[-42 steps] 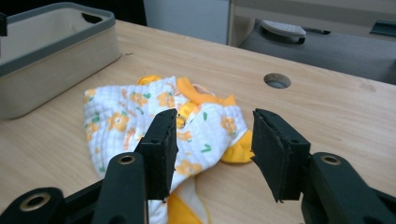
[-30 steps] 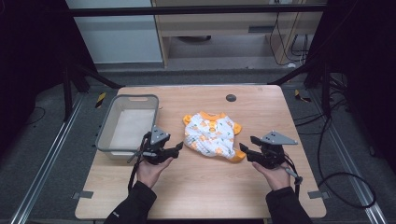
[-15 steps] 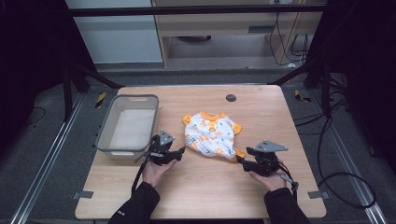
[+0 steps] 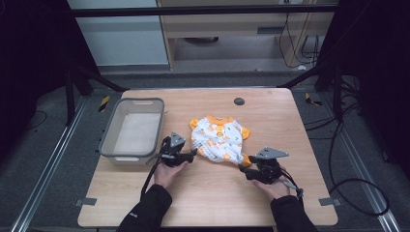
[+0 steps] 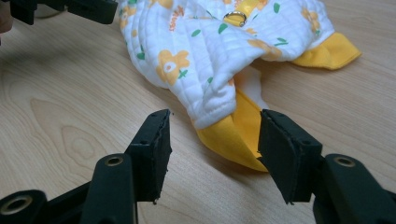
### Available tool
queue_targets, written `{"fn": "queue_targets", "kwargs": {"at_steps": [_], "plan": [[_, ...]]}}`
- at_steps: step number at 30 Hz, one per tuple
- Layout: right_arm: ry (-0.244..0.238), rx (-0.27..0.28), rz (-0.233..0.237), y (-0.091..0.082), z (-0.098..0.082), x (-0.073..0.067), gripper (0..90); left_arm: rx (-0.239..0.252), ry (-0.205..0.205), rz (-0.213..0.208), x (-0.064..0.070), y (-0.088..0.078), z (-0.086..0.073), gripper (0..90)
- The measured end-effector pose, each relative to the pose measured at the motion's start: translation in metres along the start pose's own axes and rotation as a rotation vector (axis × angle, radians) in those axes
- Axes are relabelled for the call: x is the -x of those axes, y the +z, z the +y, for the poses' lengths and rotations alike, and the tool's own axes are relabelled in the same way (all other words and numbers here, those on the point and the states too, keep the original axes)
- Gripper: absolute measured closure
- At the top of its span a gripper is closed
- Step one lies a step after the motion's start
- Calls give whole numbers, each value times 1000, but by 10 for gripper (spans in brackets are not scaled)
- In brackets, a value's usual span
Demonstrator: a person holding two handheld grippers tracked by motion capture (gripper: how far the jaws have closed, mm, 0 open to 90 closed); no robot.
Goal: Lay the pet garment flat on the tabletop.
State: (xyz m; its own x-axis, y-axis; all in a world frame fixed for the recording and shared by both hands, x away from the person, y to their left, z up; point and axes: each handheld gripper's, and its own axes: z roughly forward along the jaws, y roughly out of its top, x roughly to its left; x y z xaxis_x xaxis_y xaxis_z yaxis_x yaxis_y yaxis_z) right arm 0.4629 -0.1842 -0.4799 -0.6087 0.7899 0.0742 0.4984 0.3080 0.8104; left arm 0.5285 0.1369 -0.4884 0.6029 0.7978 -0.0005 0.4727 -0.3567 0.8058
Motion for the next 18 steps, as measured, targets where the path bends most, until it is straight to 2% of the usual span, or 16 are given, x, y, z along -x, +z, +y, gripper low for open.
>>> {"fn": "queue_targets", "kwargs": {"at_steps": [4, 7, 8, 9, 11, 12, 13, 14, 15, 18], "plan": [[4, -27, -1, 7, -2, 1, 465, -5, -6, -4, 2, 10, -1, 387], [-6, -58, -5, 15, -4, 2, 551, -3, -22, -31, 3, 15, -1, 496], [-6, -58, -5, 15, -4, 2, 551, -3, -22, -31, 3, 15, -1, 527], [-8, -62, -3, 17, -5, 3, 589, -6, -27, -38, 3, 15, -2, 527], [-8, -86, -9, 18, -5, 4, 685, -25, -26, -38, 4, 15, -2, 642], [-8, -86, -9, 18, -5, 4, 685, -25, -26, -38, 4, 15, -2, 685], [-11, -95, -4, 18, -5, 3, 755, -27, -31, -39, 3, 14, -1, 727], [-11, -95, -4, 18, -5, 3, 755, -25, -37, -43, 3, 13, -1, 727], [-5, -101, 7, 17, -4, 3, 816, -24, -41, -57, 1, 9, 0, 837], [3, -103, 22, 15, -3, 3, 840, -27, -28, -65, 2, 7, 0, 873]]}}
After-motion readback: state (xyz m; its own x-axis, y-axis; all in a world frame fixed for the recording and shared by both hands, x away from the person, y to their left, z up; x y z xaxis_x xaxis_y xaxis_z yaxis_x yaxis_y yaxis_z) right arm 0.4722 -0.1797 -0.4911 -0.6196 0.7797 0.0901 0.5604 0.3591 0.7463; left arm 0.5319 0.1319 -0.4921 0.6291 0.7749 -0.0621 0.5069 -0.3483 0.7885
